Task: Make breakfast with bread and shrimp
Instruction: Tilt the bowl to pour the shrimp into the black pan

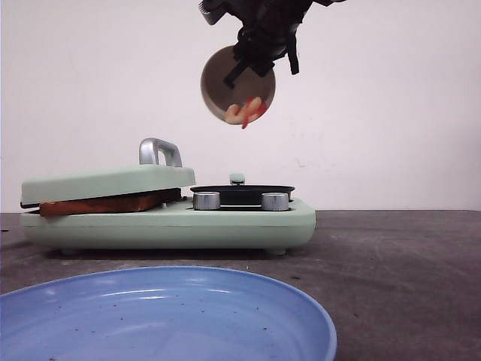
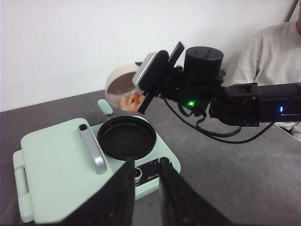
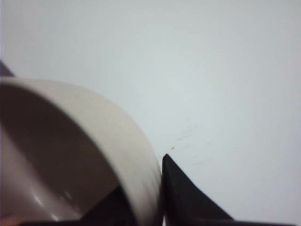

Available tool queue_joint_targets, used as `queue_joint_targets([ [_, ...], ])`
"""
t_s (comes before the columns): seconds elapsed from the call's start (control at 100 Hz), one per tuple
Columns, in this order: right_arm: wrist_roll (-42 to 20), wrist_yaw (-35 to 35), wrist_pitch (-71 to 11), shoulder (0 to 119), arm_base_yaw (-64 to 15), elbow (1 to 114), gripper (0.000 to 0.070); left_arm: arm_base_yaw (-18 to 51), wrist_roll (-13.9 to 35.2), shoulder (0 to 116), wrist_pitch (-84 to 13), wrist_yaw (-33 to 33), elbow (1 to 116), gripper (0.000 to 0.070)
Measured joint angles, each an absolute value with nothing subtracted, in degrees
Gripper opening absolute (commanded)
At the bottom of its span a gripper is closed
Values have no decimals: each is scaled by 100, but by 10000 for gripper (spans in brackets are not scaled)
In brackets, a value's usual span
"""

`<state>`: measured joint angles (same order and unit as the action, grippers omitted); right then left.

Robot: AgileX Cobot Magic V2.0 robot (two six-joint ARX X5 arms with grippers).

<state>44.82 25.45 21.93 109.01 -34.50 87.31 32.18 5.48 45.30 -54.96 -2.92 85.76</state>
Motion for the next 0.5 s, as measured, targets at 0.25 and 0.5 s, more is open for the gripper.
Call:
queue_joint_targets([
  [0.25,4936,2547,2279,10901,-3470,8731,0,3218,548,4530,-5513,-292,8576,0],
  [0.5,5098,2547,2300,10901,-3474,8731,0,3218,548,4530,-5513,-292,8576,0],
])
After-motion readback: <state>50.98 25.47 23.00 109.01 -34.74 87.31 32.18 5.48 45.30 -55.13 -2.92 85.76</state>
